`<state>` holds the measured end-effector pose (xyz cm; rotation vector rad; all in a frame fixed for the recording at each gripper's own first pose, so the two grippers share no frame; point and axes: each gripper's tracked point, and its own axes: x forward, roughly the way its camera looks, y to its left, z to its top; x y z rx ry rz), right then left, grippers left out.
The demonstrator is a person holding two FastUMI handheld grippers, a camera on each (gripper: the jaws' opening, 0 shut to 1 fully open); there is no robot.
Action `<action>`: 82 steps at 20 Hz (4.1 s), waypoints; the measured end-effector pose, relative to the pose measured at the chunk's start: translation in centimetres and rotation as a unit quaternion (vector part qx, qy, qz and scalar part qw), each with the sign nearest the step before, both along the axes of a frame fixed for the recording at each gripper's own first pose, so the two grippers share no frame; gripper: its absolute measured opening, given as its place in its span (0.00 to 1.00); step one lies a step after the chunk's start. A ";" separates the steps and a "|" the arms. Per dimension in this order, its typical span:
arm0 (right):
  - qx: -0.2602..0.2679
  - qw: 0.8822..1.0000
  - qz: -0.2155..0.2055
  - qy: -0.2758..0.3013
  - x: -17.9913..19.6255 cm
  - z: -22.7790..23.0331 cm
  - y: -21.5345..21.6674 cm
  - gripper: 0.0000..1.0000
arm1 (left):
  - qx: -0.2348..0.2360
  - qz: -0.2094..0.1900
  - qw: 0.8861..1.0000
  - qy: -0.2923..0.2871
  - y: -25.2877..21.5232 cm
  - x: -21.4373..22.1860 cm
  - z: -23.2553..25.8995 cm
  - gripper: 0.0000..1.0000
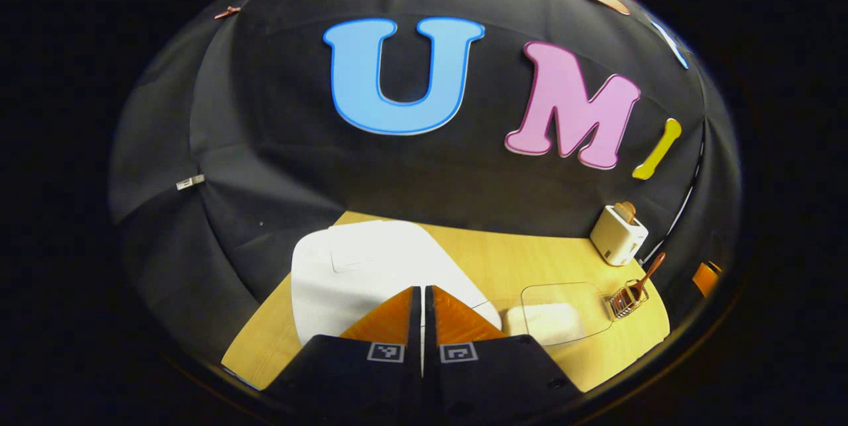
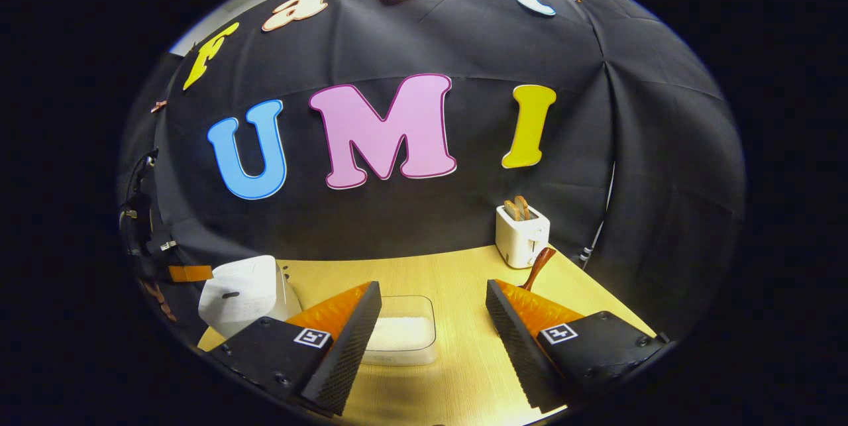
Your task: Close the left gripper, press the button to open the rice cooker; take a wooden spoon from the chopstick holder with the right hand, scoop a spoonful of rice and pour it into the rice cooker, then put the wooden spoon back into the chopstick holder.
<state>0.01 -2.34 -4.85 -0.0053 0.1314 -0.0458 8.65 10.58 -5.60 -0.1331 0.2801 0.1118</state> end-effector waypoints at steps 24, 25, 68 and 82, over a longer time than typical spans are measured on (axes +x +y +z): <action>0.007 0.998 0.014 0.060 1.0 -3.9 1.0 0.99 | -0.077 -0.002 0.983 0.169 0.6 3.3 -6.1 0.06; 0.009 0.998 0.016 0.057 1.1 -3.8 1.2 0.99 | -0.055 -0.003 0.985 0.166 0.6 3.1 -6.2 0.06; 0.015 0.997 -0.063 0.038 10.4 -3.8 -16.6 0.99 | -0.014 -0.087 0.991 -0.097 -16.1 -5.7 4.9 1.00; 0.133 0.982 -0.053 0.126 23.3 -14.1 -21.4 0.98 | 0.043 -0.061 0.997 -0.007 -19.8 -6.9 -1.3 0.96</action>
